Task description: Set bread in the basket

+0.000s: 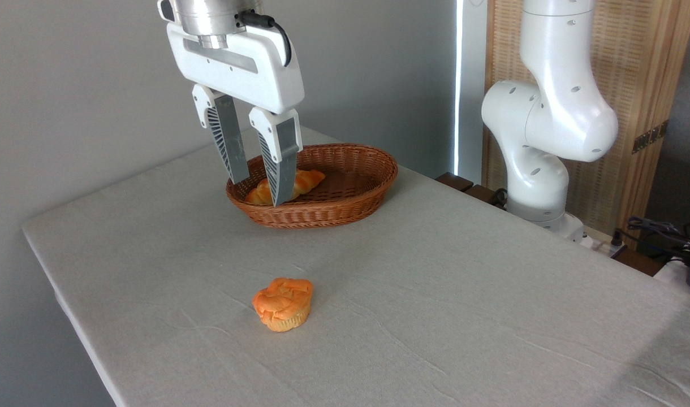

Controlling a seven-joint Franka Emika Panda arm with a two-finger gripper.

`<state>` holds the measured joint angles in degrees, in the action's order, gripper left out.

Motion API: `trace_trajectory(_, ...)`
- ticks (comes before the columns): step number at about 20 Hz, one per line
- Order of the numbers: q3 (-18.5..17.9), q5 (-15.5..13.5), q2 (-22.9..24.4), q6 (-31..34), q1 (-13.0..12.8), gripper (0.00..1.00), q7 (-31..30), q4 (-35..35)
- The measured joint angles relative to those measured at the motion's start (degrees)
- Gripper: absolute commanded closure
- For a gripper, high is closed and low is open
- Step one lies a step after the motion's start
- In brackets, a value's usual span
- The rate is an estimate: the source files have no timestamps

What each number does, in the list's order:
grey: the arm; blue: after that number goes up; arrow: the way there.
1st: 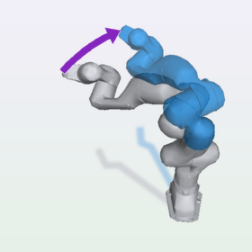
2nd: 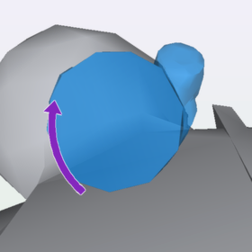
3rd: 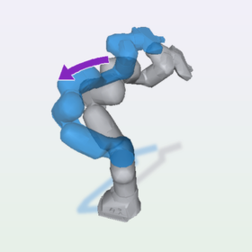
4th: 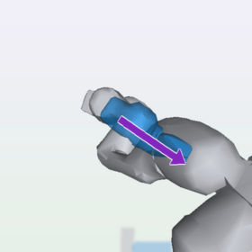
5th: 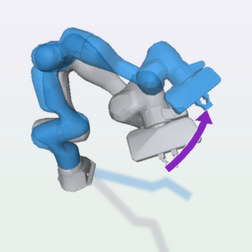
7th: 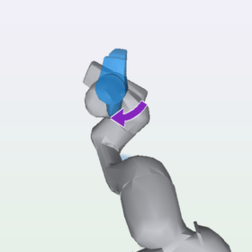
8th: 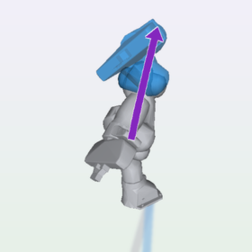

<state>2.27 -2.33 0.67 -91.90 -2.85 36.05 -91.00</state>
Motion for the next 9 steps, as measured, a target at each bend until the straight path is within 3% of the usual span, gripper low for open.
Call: trace_trajectory(9, -0.3, 0.0, 0.0, 1.1, -0.6, 0.0, 1.8, 0.0)
